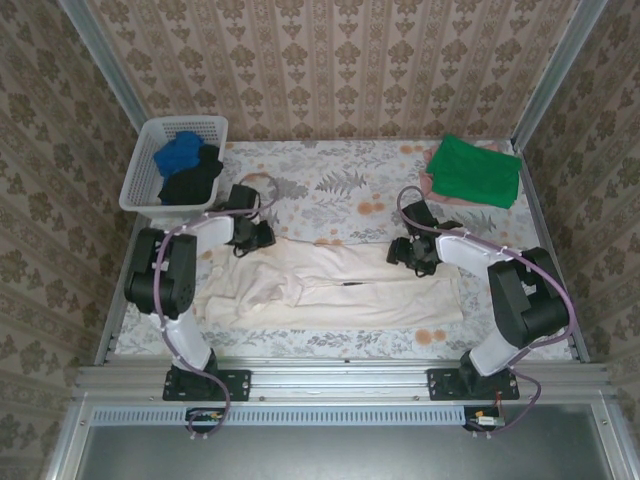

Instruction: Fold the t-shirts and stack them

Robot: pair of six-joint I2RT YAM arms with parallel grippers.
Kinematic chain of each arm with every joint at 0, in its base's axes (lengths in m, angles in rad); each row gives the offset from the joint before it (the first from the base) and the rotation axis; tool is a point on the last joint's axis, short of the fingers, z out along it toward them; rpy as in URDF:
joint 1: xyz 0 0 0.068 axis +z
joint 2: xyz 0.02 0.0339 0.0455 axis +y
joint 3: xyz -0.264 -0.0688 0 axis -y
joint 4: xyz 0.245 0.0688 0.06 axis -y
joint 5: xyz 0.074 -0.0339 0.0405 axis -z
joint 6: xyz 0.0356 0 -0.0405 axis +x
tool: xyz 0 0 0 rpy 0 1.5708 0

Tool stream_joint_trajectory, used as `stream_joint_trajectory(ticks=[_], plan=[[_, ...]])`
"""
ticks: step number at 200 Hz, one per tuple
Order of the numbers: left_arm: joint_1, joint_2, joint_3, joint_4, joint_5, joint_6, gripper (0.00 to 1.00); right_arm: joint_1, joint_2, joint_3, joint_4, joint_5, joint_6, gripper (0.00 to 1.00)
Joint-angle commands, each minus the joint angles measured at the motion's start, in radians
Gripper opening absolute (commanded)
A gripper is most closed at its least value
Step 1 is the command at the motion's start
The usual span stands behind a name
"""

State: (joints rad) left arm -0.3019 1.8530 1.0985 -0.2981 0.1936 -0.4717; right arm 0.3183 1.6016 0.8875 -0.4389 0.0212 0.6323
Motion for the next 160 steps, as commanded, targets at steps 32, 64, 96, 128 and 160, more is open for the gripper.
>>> stream_joint_trajectory(ticks=[32,64,96,128,160], plan=[[-0.042,0.394,0.427,-0.09,0.108,0.039,0.21,0.009,-0.078,-0.099,-0.059,0.025,0.041,0.74],[-0.04,0.631,0.893,-0.225,0.132,0.062,0.19,0.051,-0.1,-0.135,-0.077,0.019,0.095,0.74],[-0.04,0.837,1.344,-0.287,0.232,0.044,0.23,0.177,-0.098,-0.134,-0.076,-0.023,0.172,0.74],[-0.046,0.809,1.495,-0.316,0.244,0.053,0.36,0.201,-0.178,-0.061,-0.206,0.049,0.148,0.76],[-0.039,0.562,1.241,-0.226,0.164,0.085,0.42,0.159,-0.249,0.006,-0.173,0.09,0.032,0.78]])
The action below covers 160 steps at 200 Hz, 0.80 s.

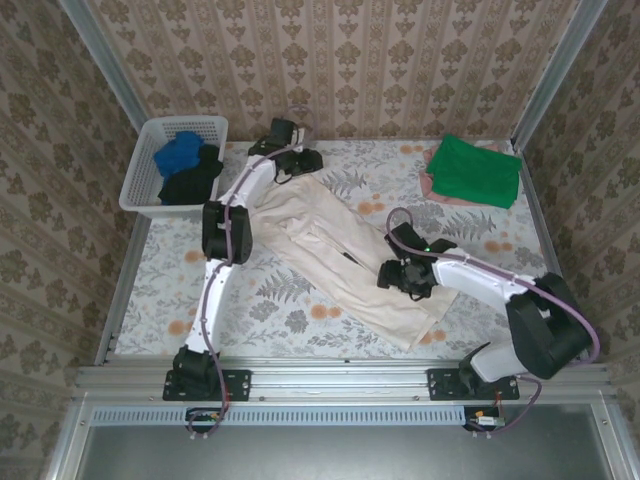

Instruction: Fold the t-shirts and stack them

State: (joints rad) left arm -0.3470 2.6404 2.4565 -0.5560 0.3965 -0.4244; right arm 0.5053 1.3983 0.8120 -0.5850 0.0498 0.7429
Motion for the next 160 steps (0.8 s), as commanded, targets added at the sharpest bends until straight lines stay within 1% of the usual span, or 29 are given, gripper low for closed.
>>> stream_joint_trajectory(ticks=[1,11,23,39,55,68,77,91,108,130,160], plan=[[0.007,-0.235,-0.127,0.035,-0.042,0.038,0.42,-0.029,-0.043,0.084,-0.026,0.064,-0.083,0.78],[0.012,-0.322,-0.243,0.065,-0.074,0.043,0.42,-0.048,-0.014,0.11,-0.022,0.083,-0.117,0.78],[0.015,-0.414,-0.39,0.11,-0.117,0.049,0.43,-0.07,0.067,0.14,-0.029,0.086,-0.145,0.78],[0.013,-0.514,-0.592,0.162,-0.161,0.039,0.45,-0.087,0.123,0.135,-0.006,0.088,-0.169,0.78],[0.013,-0.548,-0.734,0.213,-0.164,0.012,0.45,-0.104,0.163,0.124,0.027,0.068,-0.175,0.77],[0.015,-0.527,-0.79,0.237,-0.157,-0.012,0.43,-0.108,0.188,0.123,0.038,0.059,-0.175,0.77],[0.014,-0.493,-0.794,0.24,-0.155,-0.017,0.4,-0.108,0.202,0.122,0.037,0.049,-0.171,0.76],[0.015,-0.436,-0.777,0.242,-0.204,-0.017,0.37,-0.106,0.22,0.12,0.033,0.024,-0.163,0.75],[0.022,-0.355,-0.726,0.245,-0.183,-0.038,0.33,-0.092,0.222,0.1,0.032,0.022,-0.148,0.75],[0.025,-0.237,-0.605,0.2,-0.143,-0.047,0.32,-0.068,0.208,0.062,0.038,0.01,-0.114,0.75],[0.025,-0.083,-0.392,0.132,-0.086,-0.044,0.3,-0.022,0.204,0.016,0.034,-0.004,-0.053,0.75]])
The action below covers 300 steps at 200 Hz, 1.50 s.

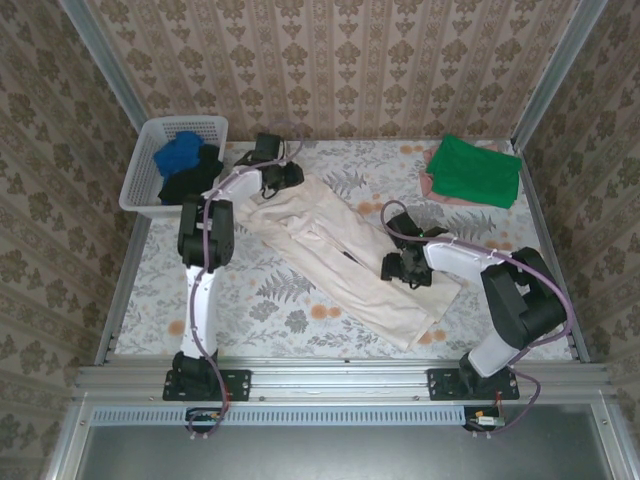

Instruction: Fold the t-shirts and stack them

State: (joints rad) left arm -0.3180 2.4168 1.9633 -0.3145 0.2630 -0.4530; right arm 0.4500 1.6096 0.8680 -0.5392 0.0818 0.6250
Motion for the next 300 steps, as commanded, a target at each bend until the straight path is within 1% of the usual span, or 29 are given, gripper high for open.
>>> stream_joint_trajectory(ticks=[1,33,69,85,94,106,114,128,142,157,175,191,217,235,240,254,261,281,300], plan=[[-0.004,0.146,0.11,-0.112,0.048,-0.015,0.3,0.036,-0.007,-0.04,-0.012,-0.037,0.068,0.75],[-0.003,0.298,0.348,-0.163,0.147,-0.029,0.27,0.171,-0.015,-0.05,-0.03,-0.069,0.162,0.74],[-0.022,0.422,0.591,-0.15,0.257,-0.069,0.26,0.334,-0.027,-0.015,-0.014,-0.111,0.25,0.75],[-0.038,0.464,0.714,-0.148,0.321,-0.079,0.27,0.366,-0.024,0.038,-0.001,-0.168,0.232,0.76],[-0.043,0.457,0.745,-0.144,0.344,-0.079,0.3,0.367,-0.035,0.067,-0.016,-0.184,0.217,0.76],[-0.047,0.412,0.739,-0.151,0.353,-0.054,0.34,0.363,-0.07,0.1,-0.055,-0.156,0.179,0.76],[-0.045,0.364,0.714,-0.169,0.343,-0.019,0.38,0.352,-0.093,0.119,-0.093,-0.101,0.149,0.77],[-0.039,0.261,0.621,-0.179,0.311,0.033,0.42,0.305,-0.117,0.131,-0.116,-0.031,0.099,0.76],[-0.025,0.153,0.515,-0.185,0.272,0.075,0.47,0.242,-0.11,0.123,-0.073,-0.024,0.052,0.75],[-0.011,0.054,0.418,-0.223,0.241,0.105,0.48,0.187,-0.069,0.123,-0.026,-0.034,0.014,0.74],[-0.007,-0.079,0.264,-0.267,0.202,0.151,0.48,0.156,0.001,0.148,-0.013,-0.024,-0.015,0.72],[-0.017,-0.222,0.038,-0.278,0.149,0.181,0.48,0.149,0.046,0.162,-0.001,-0.024,-0.03,0.71],[-0.058,-0.482,-0.386,-0.191,0.072,0.153,0.47,0.147,0.097,0.175,-0.001,0.001,-0.043,0.66],[-0.13,-0.659,-0.657,-0.115,0.004,0.118,0.47,0.145,0.103,0.16,-0.002,0.005,-0.046,0.65],[-0.182,-0.699,-0.718,-0.098,-0.011,0.103,0.47,0.145,0.101,0.152,-0.001,0.008,-0.044,0.65],[-0.276,-0.799,-0.866,-0.062,-0.045,0.046,0.47,0.144,0.089,0.128,-0.001,-0.001,-0.041,0.65],[-0.325,-0.845,-0.933,-0.039,-0.059,0.013,0.47,0.141,0.081,0.115,0.031,-0.007,-0.038,0.65],[-0.458,-0.941,-1.074,-0.03,-0.137,-0.101,0.47,0.135,0.063,0.08,0.038,-0.021,-0.024,0.65],[-0.593,-0.999,-1.132,-0.061,-0.214,-0.184,0.49,0.133,0.04,0.055,0.038,-0.016,-0.021,0.65]])
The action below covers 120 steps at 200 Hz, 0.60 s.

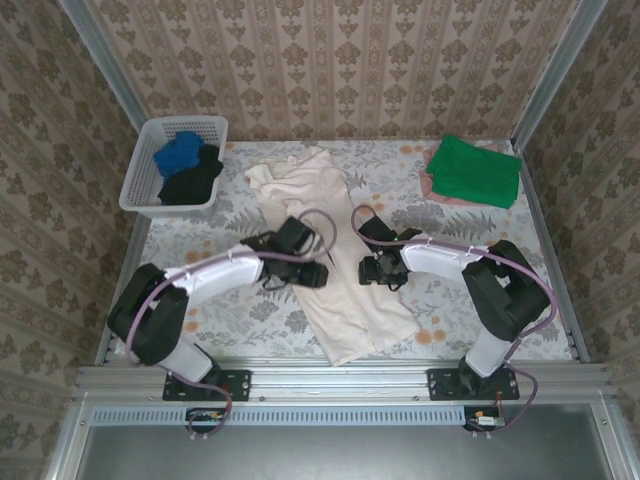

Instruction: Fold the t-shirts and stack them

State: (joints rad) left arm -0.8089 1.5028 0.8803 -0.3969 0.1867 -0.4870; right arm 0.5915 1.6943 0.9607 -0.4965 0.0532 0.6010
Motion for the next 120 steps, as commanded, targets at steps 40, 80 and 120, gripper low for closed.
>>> stream_joint_trajectory(ticks=[40,80,120], plan=[[-0.324,-0.077,-0.055,-0.029,-0.222,-0.238,0.6,-0.017,-0.055,-0.06,0.005,0.016,-0.006,0.65],[-0.462,-0.003,-0.053,-0.009,-0.216,-0.298,0.64,-0.041,-0.053,-0.078,0.024,0.028,-0.001,0.65],[-0.509,-0.034,-0.09,-0.039,-0.237,-0.339,0.66,-0.048,-0.053,-0.088,0.035,0.034,-0.001,0.65]])
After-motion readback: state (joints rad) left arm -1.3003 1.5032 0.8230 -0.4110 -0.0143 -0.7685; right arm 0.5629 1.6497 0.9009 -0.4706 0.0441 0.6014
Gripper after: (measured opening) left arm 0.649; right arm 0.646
